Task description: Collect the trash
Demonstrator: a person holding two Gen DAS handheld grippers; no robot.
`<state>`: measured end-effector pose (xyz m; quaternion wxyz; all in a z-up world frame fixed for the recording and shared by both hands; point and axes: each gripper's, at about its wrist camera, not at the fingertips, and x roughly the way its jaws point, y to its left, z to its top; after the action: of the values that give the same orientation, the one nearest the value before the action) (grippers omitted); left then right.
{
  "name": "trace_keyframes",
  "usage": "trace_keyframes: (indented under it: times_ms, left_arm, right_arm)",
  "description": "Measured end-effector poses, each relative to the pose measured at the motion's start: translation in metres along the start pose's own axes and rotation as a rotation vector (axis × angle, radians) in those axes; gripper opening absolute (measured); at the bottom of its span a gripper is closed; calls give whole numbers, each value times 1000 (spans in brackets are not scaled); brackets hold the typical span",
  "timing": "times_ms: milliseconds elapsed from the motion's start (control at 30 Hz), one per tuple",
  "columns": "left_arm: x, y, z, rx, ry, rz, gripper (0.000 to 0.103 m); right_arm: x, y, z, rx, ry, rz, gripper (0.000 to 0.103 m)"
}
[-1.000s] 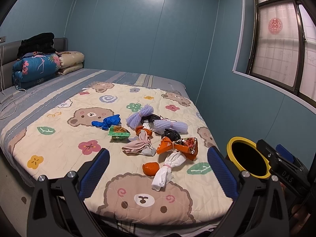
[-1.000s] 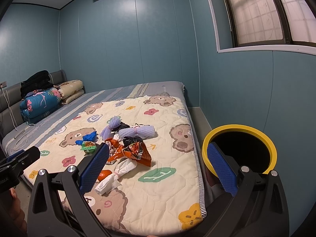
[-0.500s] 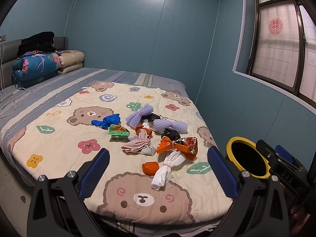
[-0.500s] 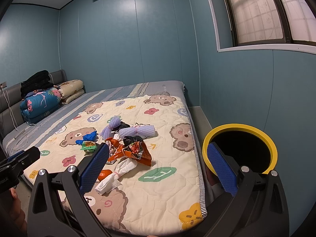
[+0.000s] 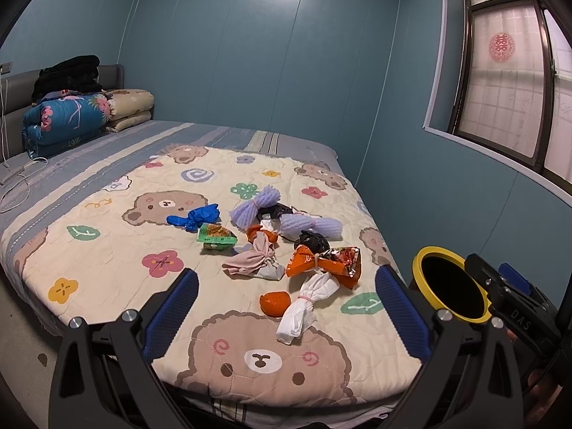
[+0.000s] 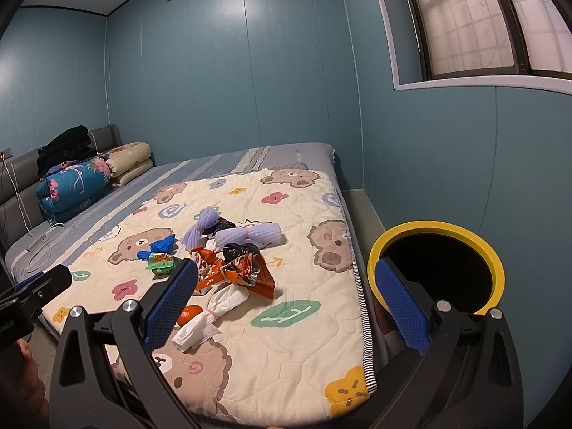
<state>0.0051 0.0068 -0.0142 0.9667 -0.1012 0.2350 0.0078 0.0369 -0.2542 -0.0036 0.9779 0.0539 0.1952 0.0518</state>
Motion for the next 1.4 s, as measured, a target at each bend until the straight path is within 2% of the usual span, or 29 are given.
trace_keyframes:
  times_ms: [167, 333, 400, 500, 633, 733, 767, 900, 1033, 1133, 1300, 1400]
  left_arm:
    - [19, 17, 2, -52, 57, 21, 96]
    - [46, 40, 5, -75, 135, 70, 96]
    - [61, 52, 6, -77, 190, 88, 96]
    - [80, 71, 9, -97, 244, 96, 96]
    - [104, 94, 15, -132, 266, 125, 96]
    - [131, 111, 23, -136, 305, 159, 96]
    - [141, 119, 28, -145, 291, 154, 96]
    - [172, 133, 40, -123, 249, 214, 96]
    - [216, 144, 50, -111, 329, 206, 96]
    - [244, 150, 54, -114, 383, 136, 96]
    - [270, 149, 54, -97, 371, 149, 96]
    - [285, 153, 52, -128, 406, 143, 96]
  right_arm:
    - [17, -4, -1, 23, 57, 79, 95]
    - [48, -2, -4, 14, 191, 219, 95]
    - [61, 3, -8, -17, 244, 285, 95]
    - [75, 5, -8, -44, 280, 306, 95]
    - [99, 3, -4, -5, 346, 391, 95]
    - [121, 6, 1, -32, 383, 372, 95]
    - [130, 8, 2, -54, 392, 346, 95]
    - [160, 19, 6, -159, 376, 279, 95]
    - [189, 26, 5, -198, 381, 308, 95]
    - [207, 36, 3, -239, 398, 318, 95]
    - [240, 48, -3, -254, 463, 311, 95]
    - [251, 45, -3, -222, 453, 300, 95]
